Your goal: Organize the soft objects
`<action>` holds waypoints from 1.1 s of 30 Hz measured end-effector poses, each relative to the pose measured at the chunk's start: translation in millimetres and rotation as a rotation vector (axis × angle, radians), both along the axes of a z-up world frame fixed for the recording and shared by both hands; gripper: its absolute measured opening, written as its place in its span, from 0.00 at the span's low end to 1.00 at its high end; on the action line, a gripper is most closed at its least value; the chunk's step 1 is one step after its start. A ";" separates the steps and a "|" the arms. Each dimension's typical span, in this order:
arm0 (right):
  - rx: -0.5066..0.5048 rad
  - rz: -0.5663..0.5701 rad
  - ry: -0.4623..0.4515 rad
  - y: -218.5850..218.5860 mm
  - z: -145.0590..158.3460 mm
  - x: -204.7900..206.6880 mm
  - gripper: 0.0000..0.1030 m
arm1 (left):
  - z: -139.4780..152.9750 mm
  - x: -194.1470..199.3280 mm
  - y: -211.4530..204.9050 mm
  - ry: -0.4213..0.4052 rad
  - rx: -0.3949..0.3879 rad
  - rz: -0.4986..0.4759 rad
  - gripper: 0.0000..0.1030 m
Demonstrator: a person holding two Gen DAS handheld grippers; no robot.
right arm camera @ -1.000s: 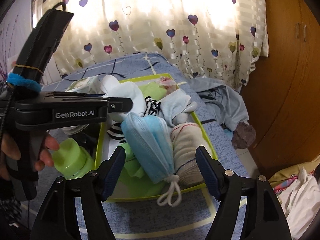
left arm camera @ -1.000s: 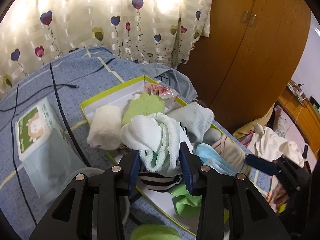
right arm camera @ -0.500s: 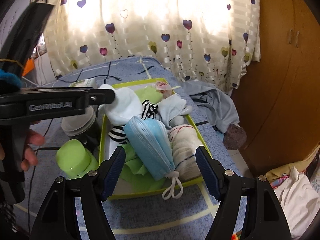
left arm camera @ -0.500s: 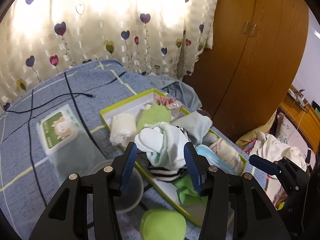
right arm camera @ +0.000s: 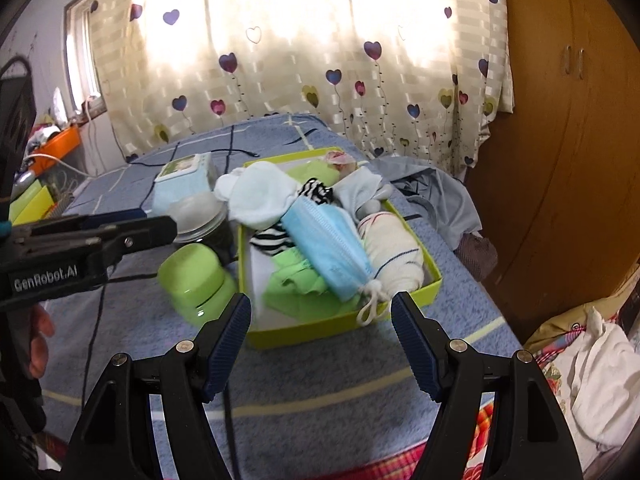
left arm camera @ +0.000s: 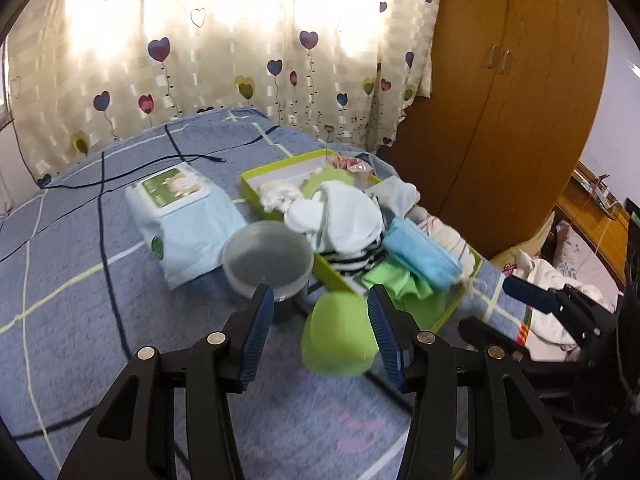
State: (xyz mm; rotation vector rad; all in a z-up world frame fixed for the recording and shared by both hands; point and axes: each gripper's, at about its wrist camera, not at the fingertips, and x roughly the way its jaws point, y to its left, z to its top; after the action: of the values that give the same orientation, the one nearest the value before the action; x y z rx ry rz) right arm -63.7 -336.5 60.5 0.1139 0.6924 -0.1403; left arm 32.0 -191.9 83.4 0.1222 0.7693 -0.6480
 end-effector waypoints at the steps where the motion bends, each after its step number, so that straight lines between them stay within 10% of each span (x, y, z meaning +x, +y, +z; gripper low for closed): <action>1: 0.002 0.002 -0.004 1.5 0.3 -2.1 0.71 | -2.6 -2.4 3.0 0.007 -0.001 0.002 0.49; 33: 0.001 -0.032 0.138 24.0 -63.1 -11.3 0.80 | -76.8 -49.7 8.8 0.073 0.149 0.127 0.49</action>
State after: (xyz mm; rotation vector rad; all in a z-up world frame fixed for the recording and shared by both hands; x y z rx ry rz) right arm -75.0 -312.5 -2.6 0.1169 0.8287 -0.1793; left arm -17.7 -183.1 6.6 0.1855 0.8881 -0.4766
